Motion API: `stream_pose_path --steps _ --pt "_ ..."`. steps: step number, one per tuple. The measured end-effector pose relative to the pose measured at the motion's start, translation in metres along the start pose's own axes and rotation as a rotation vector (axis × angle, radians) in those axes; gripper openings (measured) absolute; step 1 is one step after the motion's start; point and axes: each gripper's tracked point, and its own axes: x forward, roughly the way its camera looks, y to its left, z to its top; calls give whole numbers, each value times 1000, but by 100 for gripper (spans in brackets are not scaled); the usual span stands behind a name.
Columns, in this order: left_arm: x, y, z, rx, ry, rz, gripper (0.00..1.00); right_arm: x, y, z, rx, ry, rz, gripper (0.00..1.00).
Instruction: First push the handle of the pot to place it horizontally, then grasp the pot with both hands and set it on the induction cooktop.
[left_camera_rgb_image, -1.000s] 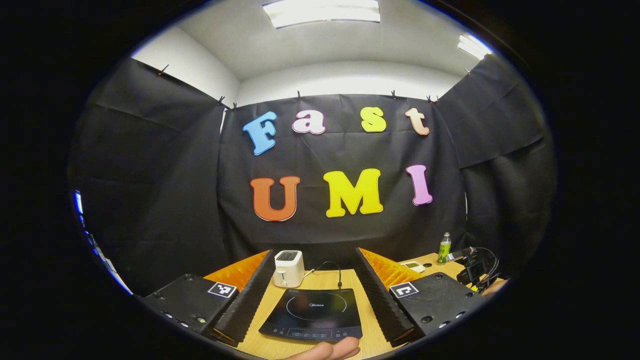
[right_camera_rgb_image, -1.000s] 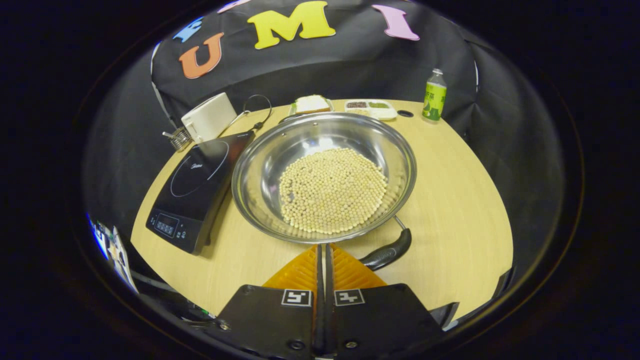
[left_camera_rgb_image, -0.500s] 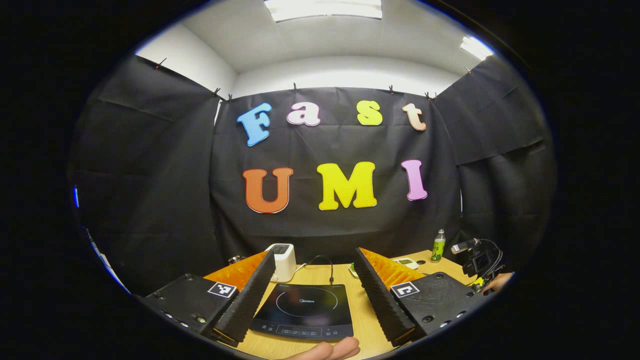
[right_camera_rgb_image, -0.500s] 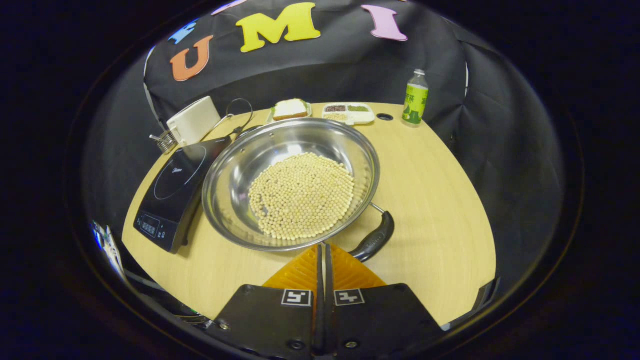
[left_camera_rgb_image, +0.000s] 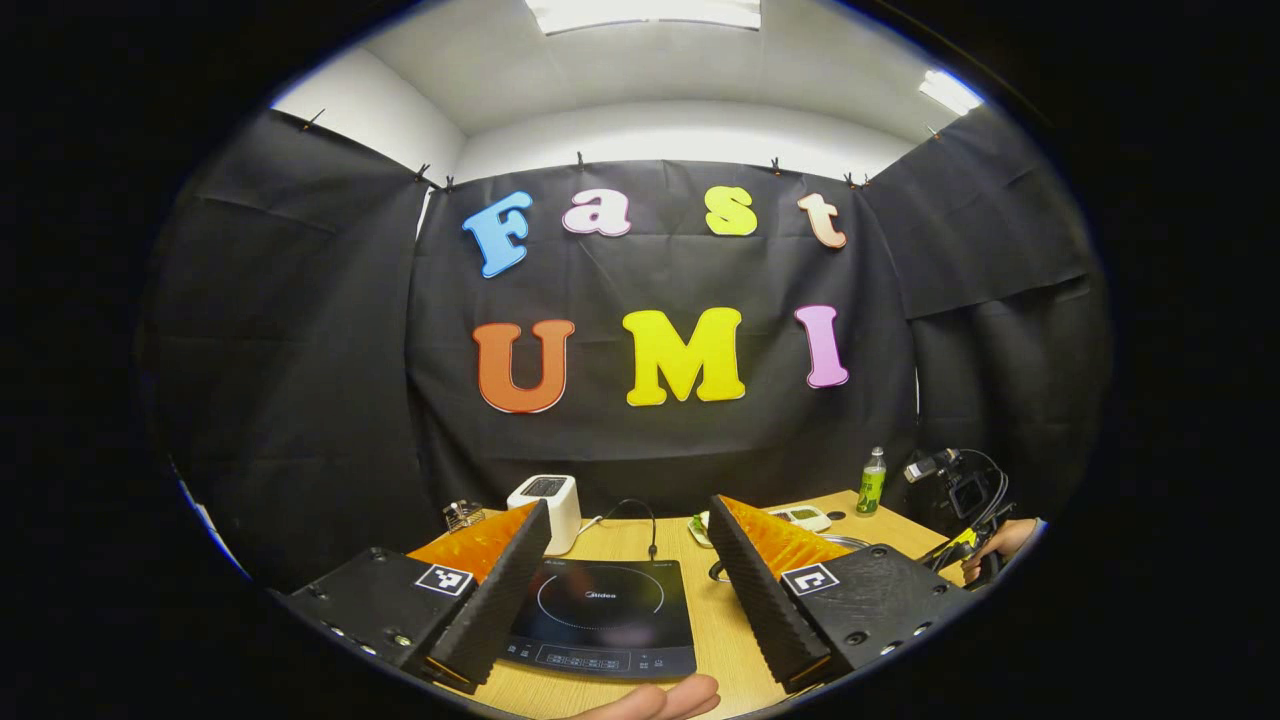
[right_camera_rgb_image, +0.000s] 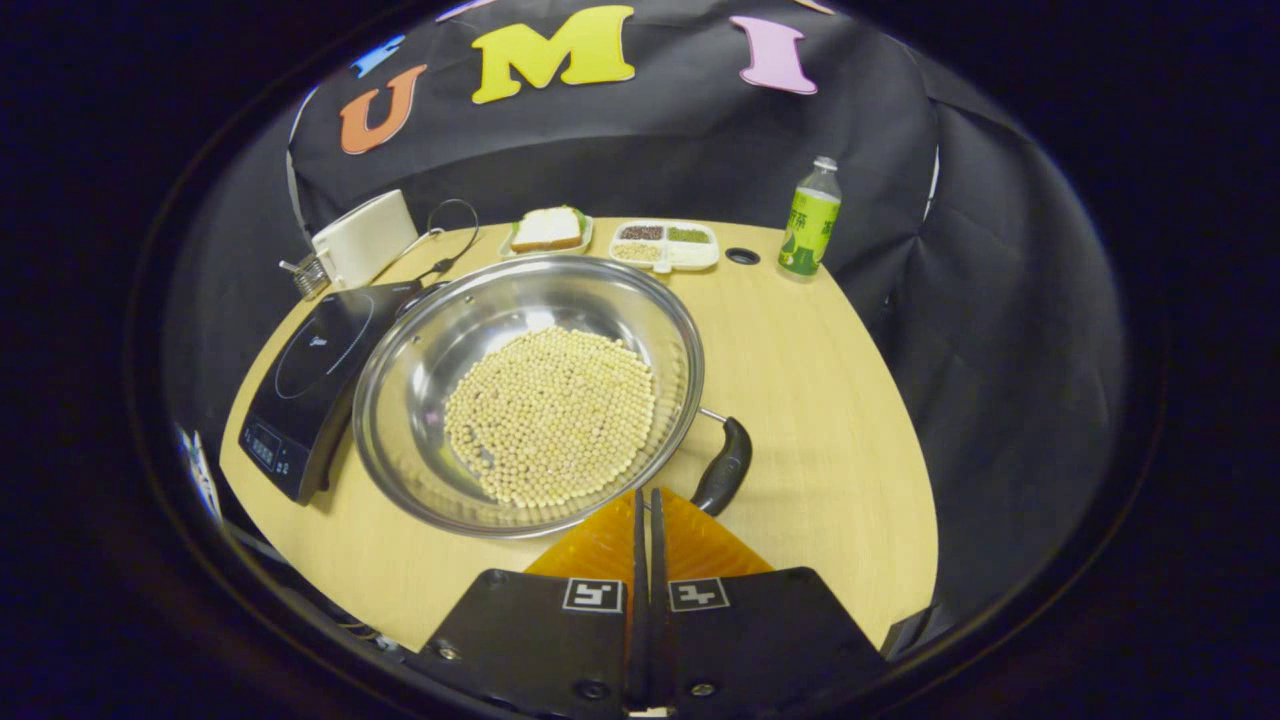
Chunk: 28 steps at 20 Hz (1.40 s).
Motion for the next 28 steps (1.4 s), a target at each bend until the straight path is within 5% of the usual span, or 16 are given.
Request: stream_pose_path --steps 15,28 --pt "30 -13 -30 -38 82 -22 96 34 -30 40 -76 -67 5 4" --pt "106 -57 -109 -151 456 -128 95 9 -45 69 -51 -137 5 5"
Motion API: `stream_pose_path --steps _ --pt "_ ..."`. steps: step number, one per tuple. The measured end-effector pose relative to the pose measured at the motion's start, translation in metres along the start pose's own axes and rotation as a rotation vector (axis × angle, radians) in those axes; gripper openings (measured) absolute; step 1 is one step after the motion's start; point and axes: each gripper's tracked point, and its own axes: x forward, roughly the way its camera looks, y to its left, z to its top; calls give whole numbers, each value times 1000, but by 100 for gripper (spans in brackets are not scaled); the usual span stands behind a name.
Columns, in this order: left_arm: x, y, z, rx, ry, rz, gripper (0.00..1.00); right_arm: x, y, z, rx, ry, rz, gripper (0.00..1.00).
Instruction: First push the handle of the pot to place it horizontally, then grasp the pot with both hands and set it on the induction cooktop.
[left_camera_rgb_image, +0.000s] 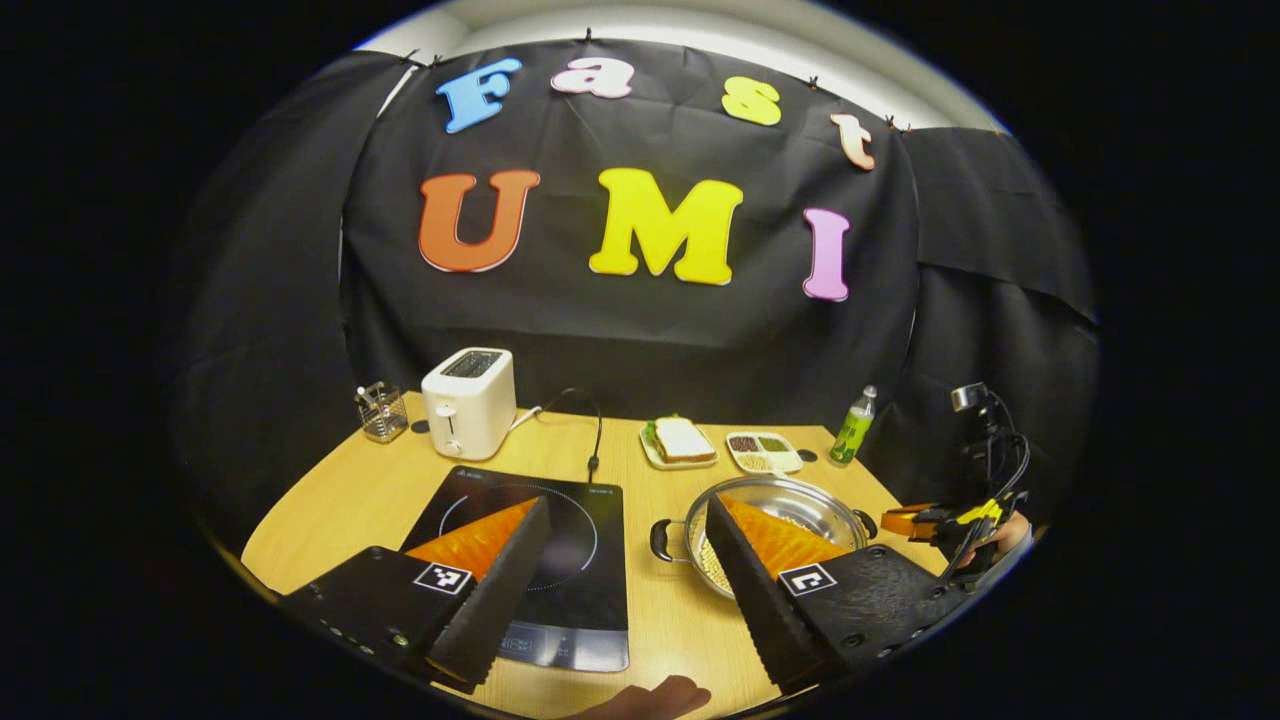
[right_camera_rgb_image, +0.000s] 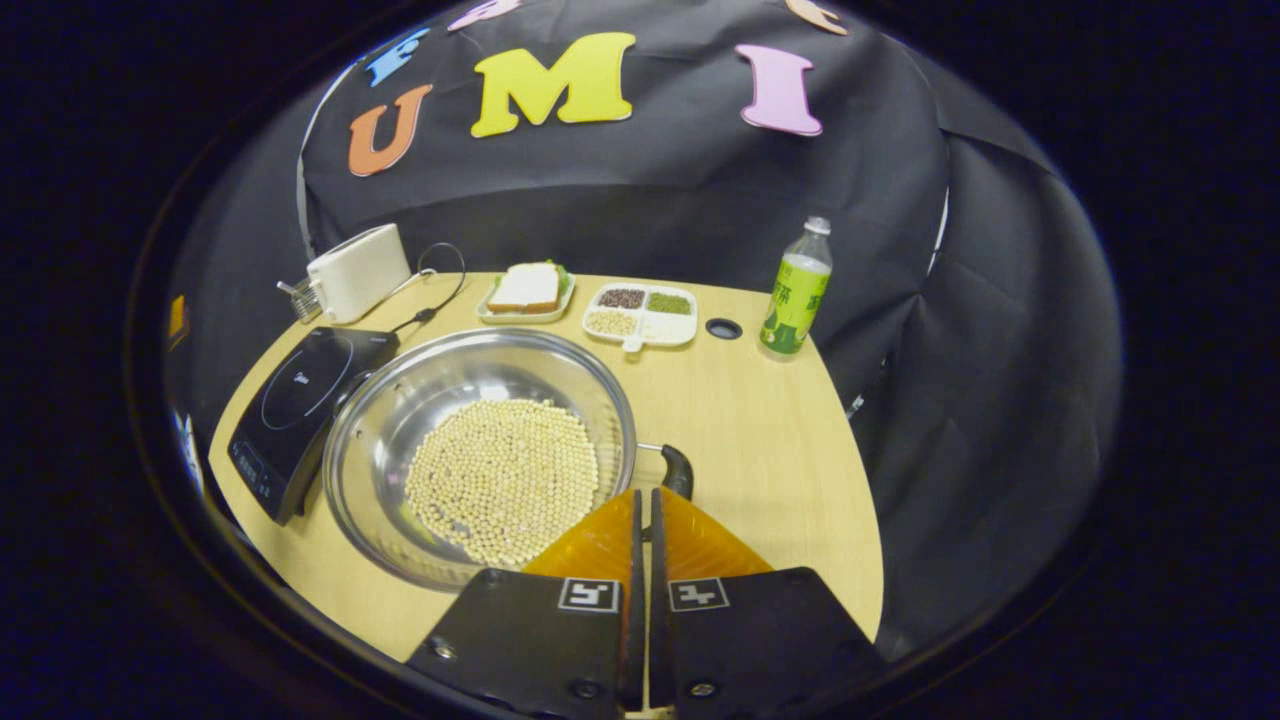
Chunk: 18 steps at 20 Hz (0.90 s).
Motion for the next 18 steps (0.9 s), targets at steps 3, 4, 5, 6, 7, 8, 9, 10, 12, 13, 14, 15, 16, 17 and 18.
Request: stream_pose_path --steps 3,4,5,6,7,8,9,10,12,13,14,15,16,17,18 --pt "27 -6 -16 4 98 -22 96 -6 -7 12 15 -8 -3 23" --pt "37 -7 -21 6 129 -24 95 -7 -10 17 27 -14 -4 29" --pt "47 -9 -26 10 161 -28 96 -7 -12 21 44 -16 2 48" --pt "55 -11 -32 13 196 -37 96 -6 -14 22 55 -8 10 58" --pt "64 -13 -39 19 232 -39 96 -5 -18 23 56 0 10 69" --pt "73 -12 -44 21 262 -40 95 -4 -23 24 55 8 7 74" --pt "81 -11 -52 22 297 -35 95 -3 -27 26 55 17 5 77" --pt "90 -10 -58 25 328 -32 96 -1 -30 27 57 27 0 79" --pt "110 -14 -67 20 384 -39 95 2 -34 28 72 48 5 79" --pt "117 -17 -72 16 407 -47 94 5 -36 28 86 60 10 78" --pt "125 -18 -74 15 425 -51 94 7 -38 27 95 73 17 79" --pt "131 -21 -78 10 441 -55 94 13 -39 26 104 89 24 79" --pt "136 -26 -80 4 454 -65 94 17 -39 23 117 108 37 79" --pt "141 -32 -81 -3 469 -79 94 22 -35 19 134 135 60 77" --pt "146 -38 -83 -6 482 -92 94 27 -30 16 152 160 89 77"
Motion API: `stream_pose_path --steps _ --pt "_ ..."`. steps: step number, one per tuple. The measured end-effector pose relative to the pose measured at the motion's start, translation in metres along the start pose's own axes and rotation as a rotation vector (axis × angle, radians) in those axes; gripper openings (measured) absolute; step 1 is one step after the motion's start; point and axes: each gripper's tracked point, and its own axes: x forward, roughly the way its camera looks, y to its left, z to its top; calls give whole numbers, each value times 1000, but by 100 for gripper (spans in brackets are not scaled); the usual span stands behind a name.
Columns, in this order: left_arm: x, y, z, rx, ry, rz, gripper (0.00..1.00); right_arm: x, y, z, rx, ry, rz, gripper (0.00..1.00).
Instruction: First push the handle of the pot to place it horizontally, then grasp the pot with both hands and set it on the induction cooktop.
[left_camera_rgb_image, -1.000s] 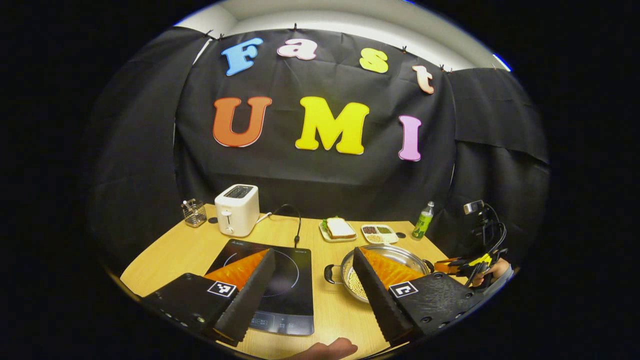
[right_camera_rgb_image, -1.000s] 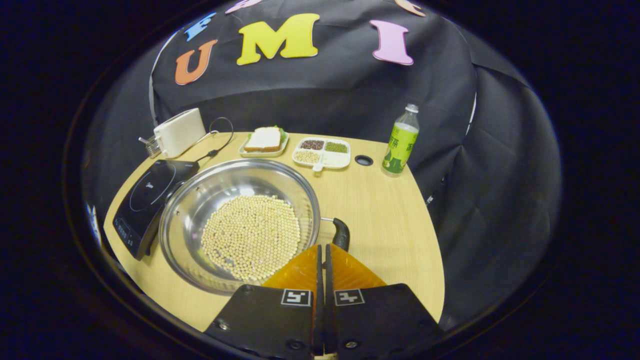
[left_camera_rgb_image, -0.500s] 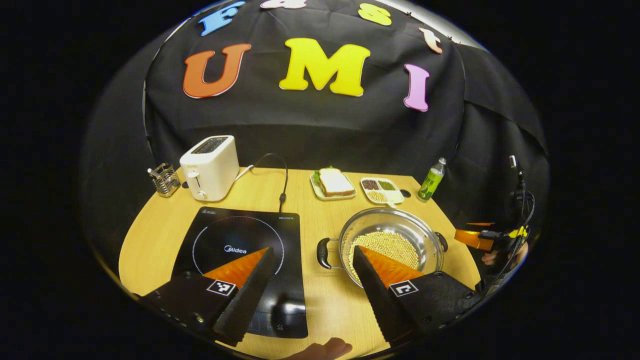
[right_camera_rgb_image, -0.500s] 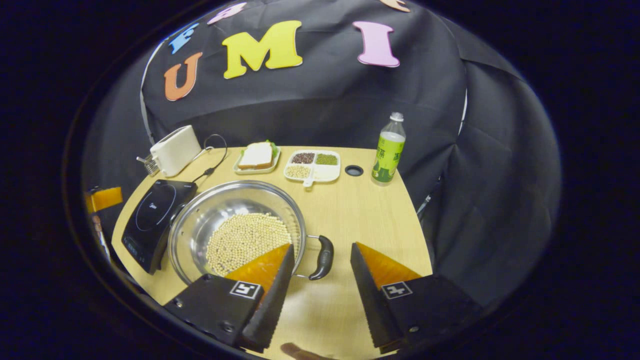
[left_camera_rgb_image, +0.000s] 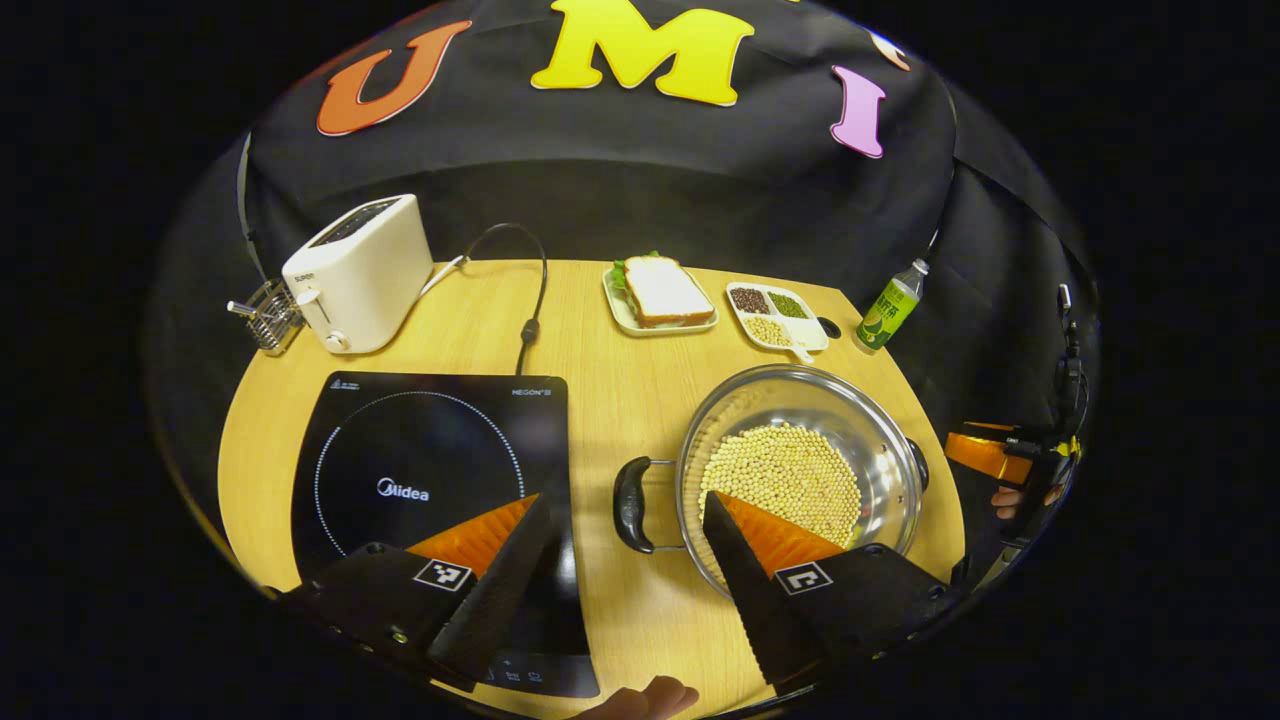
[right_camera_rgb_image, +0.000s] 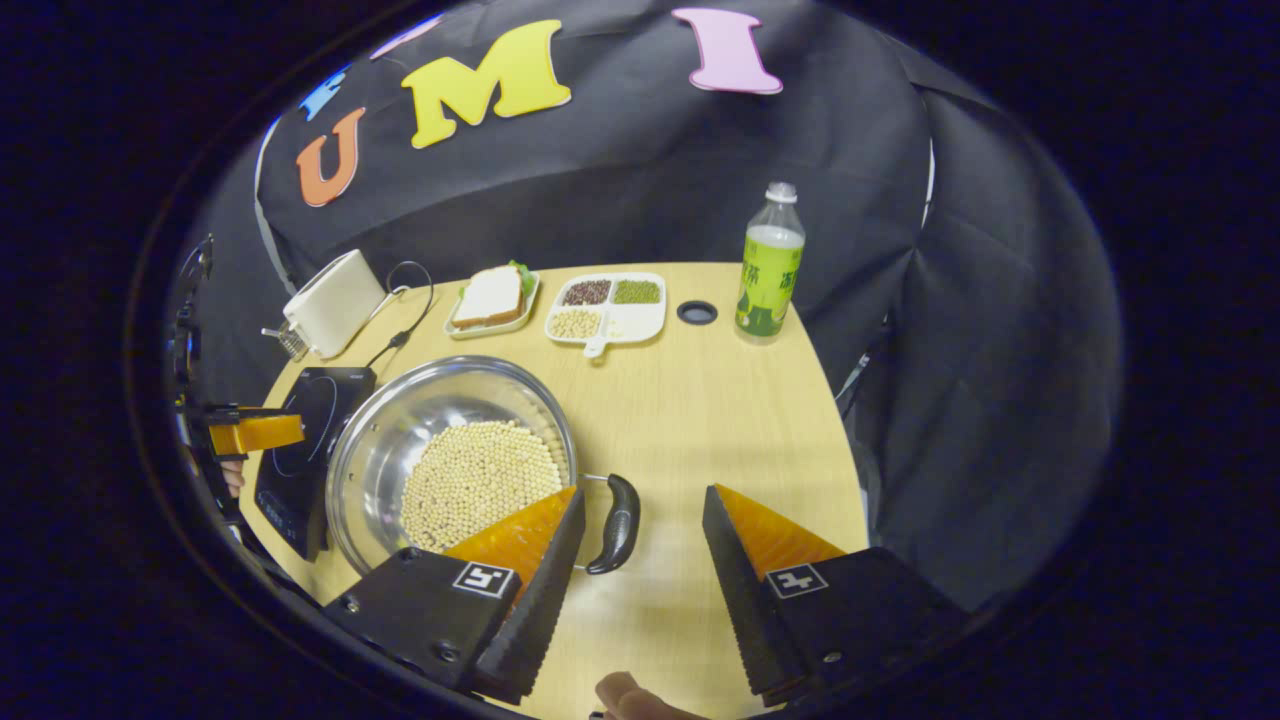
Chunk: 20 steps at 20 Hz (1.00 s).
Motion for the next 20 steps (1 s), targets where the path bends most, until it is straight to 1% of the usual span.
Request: stream_pose_path --steps 4,7,9,12,14,15,16,17,18,19,20 --pt "23 -11 -3 19 64 -6 94 26 3 -3 57 70 55 77" --pt "39 -11 -10 35 117 7 94 32 9 0 82 98 102 75" --pt "48 -8 -11 45 134 23 94 37 8 -4 91 133 109 75" --pt "59 -11 -16 37 163 21 94 46 17 -12 107 188 139 75" --pt "63 -3 -17 40 180 54 88 53 19 -15 124 218 142 75" --pt "64 -1 -19 40 190 66 78 54 21 -18 133 234 144 74" --pt "66 1 -20 33 196 72 72 56 23 -21 143 245 147 74" --pt "67 1 -21 28 198 73 79 55 23 -20 144 245 140 63" --pt "64 1 -19 29 192 71 66 56 22 -20 146 240 137 60" --pt "67 2 -20 28 185 70 65 56 23 -20 146 228 134 62" --pt "68 2 -20 28 169 69 54 56 22 -20 140 205 131 61"
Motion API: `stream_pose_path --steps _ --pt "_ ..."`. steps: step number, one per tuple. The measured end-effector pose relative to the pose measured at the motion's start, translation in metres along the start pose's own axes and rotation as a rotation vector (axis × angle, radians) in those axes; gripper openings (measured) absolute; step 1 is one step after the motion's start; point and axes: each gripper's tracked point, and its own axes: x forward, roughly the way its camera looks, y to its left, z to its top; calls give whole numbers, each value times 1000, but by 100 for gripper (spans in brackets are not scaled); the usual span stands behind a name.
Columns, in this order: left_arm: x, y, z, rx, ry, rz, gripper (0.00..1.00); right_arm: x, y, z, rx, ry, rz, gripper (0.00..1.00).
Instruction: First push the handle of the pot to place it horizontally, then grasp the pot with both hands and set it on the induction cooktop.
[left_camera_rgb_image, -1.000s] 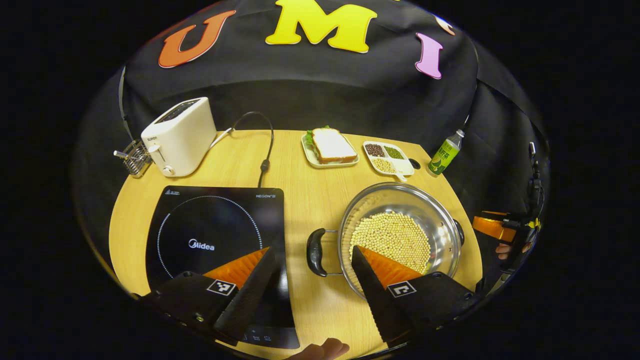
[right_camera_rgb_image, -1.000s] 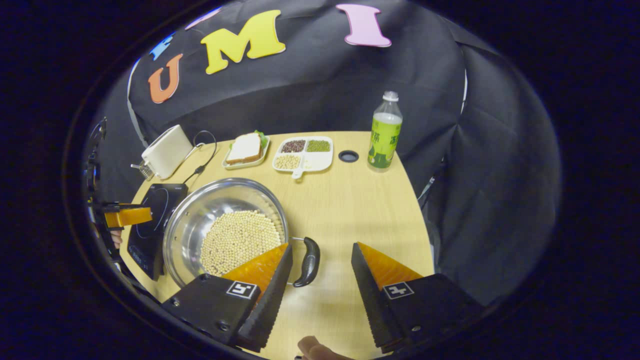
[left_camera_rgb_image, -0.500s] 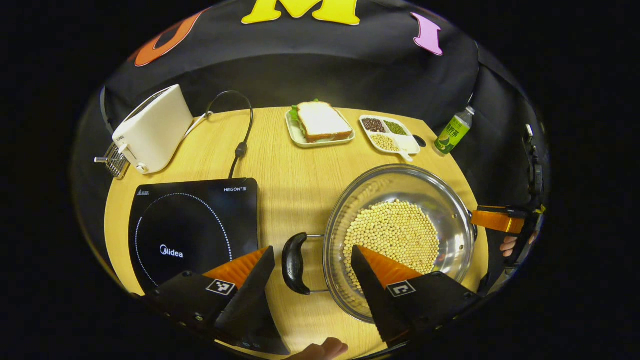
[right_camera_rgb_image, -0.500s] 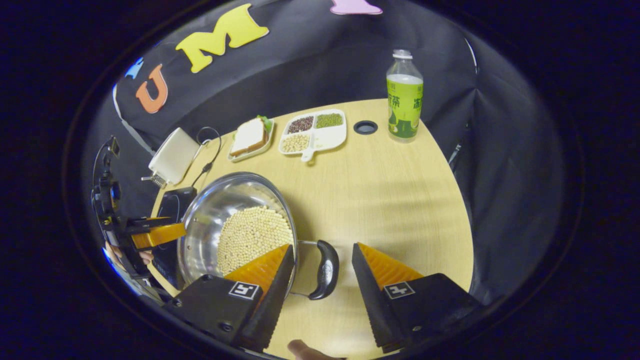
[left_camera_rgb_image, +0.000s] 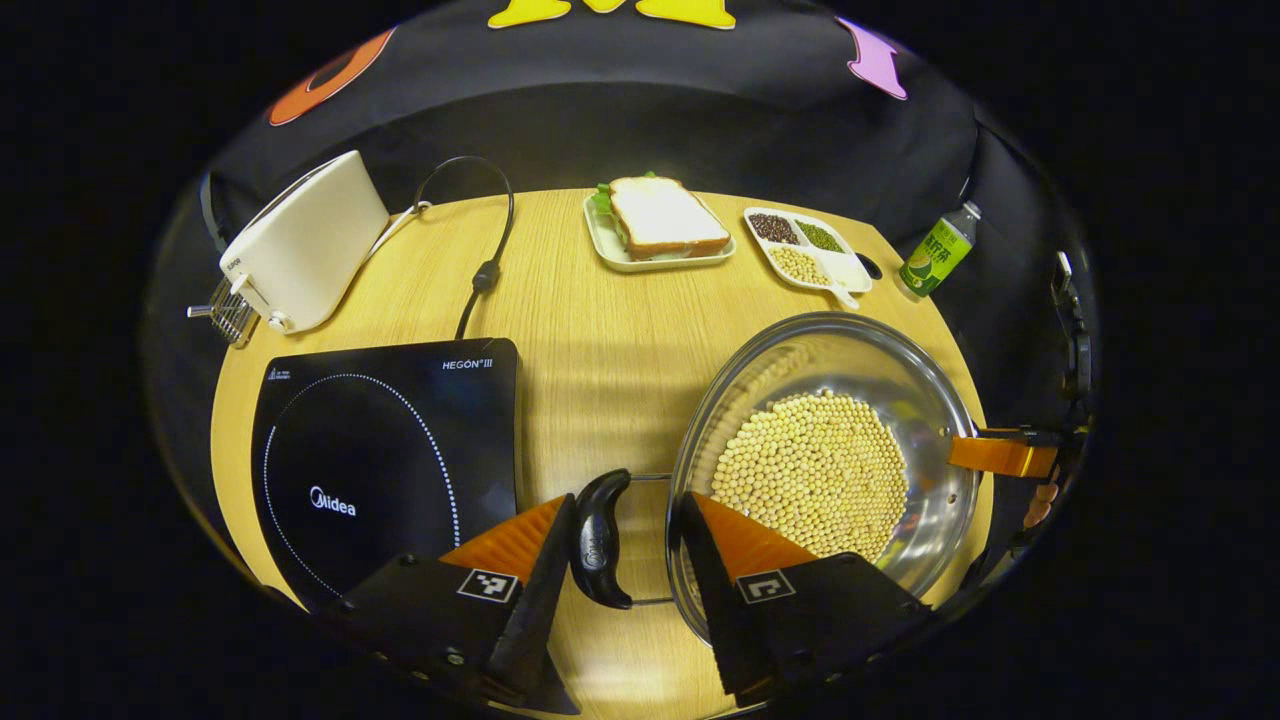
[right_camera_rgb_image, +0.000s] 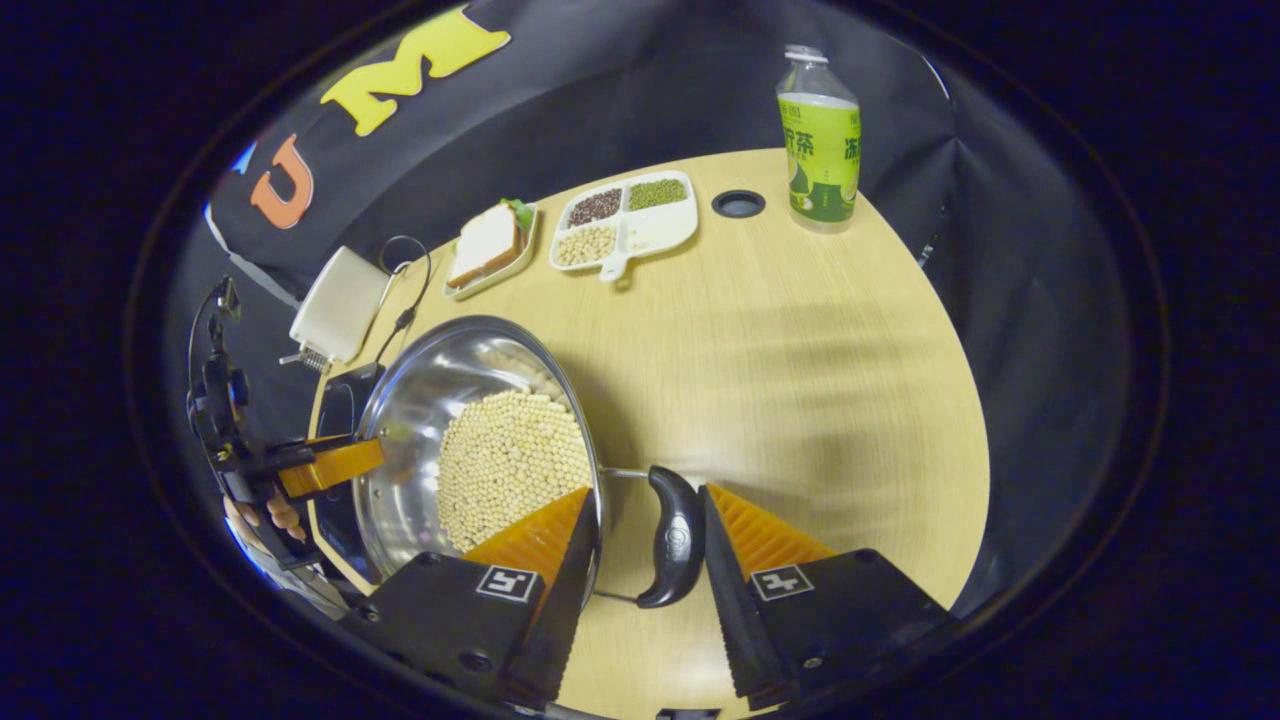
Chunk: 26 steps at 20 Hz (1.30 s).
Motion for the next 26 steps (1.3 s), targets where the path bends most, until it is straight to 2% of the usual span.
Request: stream_pose_path --steps 1,10,14,15,16,17,18,19,20,26 --pt "0 0 0 4 -18 2 65 1 0 0 -8 -26 -3 63" --pt "0 1 3 -5 -183 22 64 4 -1 5 -74 -267 -66 61" --pt "-1 1 3 -12 -208 23 64 3 0 4 -72 -305 -88 63" --pt "-1 0 3 -10 -210 22 72 3 1 3 -71 -304 -89 60" --pt "-1 0 3 -13 -210 19 61 2 0 2 -68 -298 -92 59" --pt "-1 0 2 -11 -209 15 59 2 1 1 -66 -295 -95 58" --pt "-1 0 1 -12 -204 12 69 0 1 1 -62 -294 -98 58" --pt "-2 0 0 -14 -202 10 68 -2 2 1 -62 -293 -103 57" --pt "-3 1 0 -13 -206 7 59 -5 3 1 -64 -295 -107 57" --pt "-42 12 10 -13 -255 0 59 -38 33 5 -88 -327 -115 56"
